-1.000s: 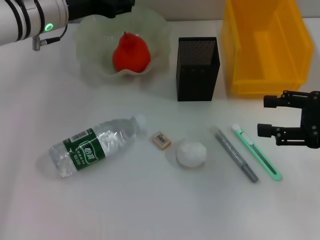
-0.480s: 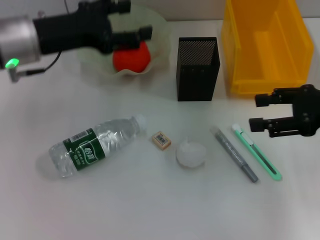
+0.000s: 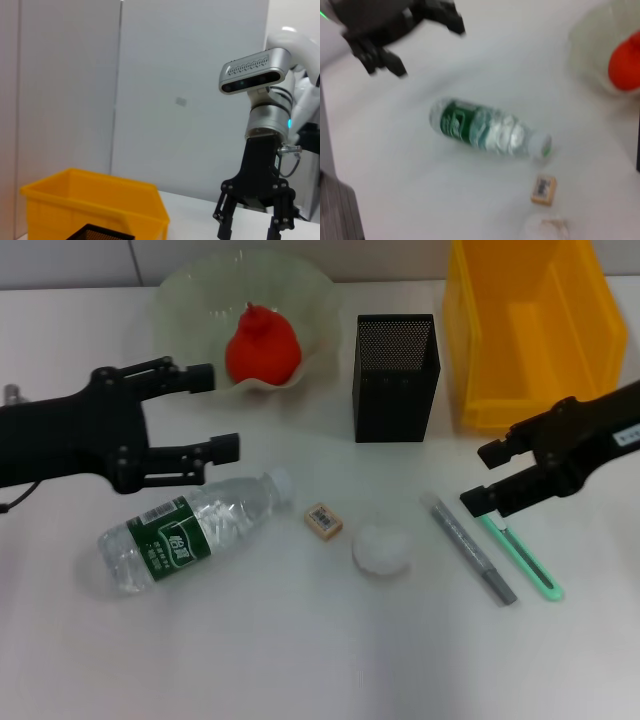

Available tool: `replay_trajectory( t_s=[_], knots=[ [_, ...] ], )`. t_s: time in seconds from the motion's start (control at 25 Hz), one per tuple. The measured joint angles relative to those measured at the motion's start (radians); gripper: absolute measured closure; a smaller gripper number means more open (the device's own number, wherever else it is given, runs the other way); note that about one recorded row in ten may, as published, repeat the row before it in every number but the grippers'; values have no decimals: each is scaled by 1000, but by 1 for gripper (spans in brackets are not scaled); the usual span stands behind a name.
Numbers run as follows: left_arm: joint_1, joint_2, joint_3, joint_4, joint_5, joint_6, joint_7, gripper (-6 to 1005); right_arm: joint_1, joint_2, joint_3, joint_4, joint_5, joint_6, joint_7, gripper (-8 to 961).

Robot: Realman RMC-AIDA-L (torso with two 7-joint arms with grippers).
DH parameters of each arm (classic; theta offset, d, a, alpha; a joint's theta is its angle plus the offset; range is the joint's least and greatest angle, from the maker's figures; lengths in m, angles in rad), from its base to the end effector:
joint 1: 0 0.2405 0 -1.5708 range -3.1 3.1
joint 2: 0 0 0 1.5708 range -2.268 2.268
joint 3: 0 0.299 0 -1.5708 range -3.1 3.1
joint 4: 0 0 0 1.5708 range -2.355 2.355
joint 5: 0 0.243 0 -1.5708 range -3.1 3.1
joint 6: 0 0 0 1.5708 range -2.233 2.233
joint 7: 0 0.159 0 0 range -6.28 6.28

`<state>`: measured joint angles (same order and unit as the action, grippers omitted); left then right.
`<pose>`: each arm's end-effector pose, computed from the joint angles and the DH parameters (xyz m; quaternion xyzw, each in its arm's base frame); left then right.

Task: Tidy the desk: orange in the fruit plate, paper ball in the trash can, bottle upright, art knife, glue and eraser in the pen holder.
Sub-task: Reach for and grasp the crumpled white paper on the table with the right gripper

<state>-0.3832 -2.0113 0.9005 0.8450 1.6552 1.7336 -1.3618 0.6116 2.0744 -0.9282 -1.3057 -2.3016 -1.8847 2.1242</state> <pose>-0.2881 0.3507 0.0229 -0.9359 -0.1119 -0.3142 0.1134 0.2105 0.3872 0.0301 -0.9642 0.2622 0.0018 0.0391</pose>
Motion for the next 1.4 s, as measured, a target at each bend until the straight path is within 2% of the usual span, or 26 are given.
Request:
replay_trajectory(
  t_s=[0.16, 0.2, 0.24, 0.4, 0.48, 0.56, 0.6, 0.64, 0.76, 0.8, 1.16, 1.4],
  knots=[
    [27, 1, -35, -18, 0, 5, 24, 140, 102, -2, -94, -5, -109, -18, 136, 208],
    [31, 1, -40, -28, -1, 6, 32, 141, 154, -1, -154, 1, -163, -19, 191, 209],
    [33, 1, -42, -33, -1, 6, 36, 141, 154, -1, -154, 1, -163, -19, 191, 211],
    [36, 1, -49, -48, 3, 2, 40, 142, 232, 4, -307, 6, -233, 9, 309, 215],
    [36, 0, -51, -53, 3, 3, 40, 143, 239, 5, -329, 7, -234, 15, 324, 217],
    [37, -2, -51, -55, 3, 3, 40, 143, 250, 8, -386, 7, -238, 37, 362, 220],
    [37, -4, -52, -55, 3, 3, 40, 144, 255, 10, -450, 8, -243, 66, 397, 221],
    [38, -5, -52, -56, 3, 2, 40, 144, 255, 10, -450, 8, -243, 66, 397, 222],
    [39, -6, -54, -63, 3, -2, 40, 145, 259, 13, -560, 21, -242, 116, 444, 225],
    [39, -6, -54, -65, 3, -3, 40, 145, 265, 15, -630, 35, -240, 153, 482, 226],
    [38, -8, -65, -67, 4, -4, 40, 148, 274, 18, -795, 60, -231, 277, 582, 236],
    [33, -9, -65, -73, 5, -11, 40, 150, 315, 18, -872, 135, -184, 342, 592, 243]
  ],
)
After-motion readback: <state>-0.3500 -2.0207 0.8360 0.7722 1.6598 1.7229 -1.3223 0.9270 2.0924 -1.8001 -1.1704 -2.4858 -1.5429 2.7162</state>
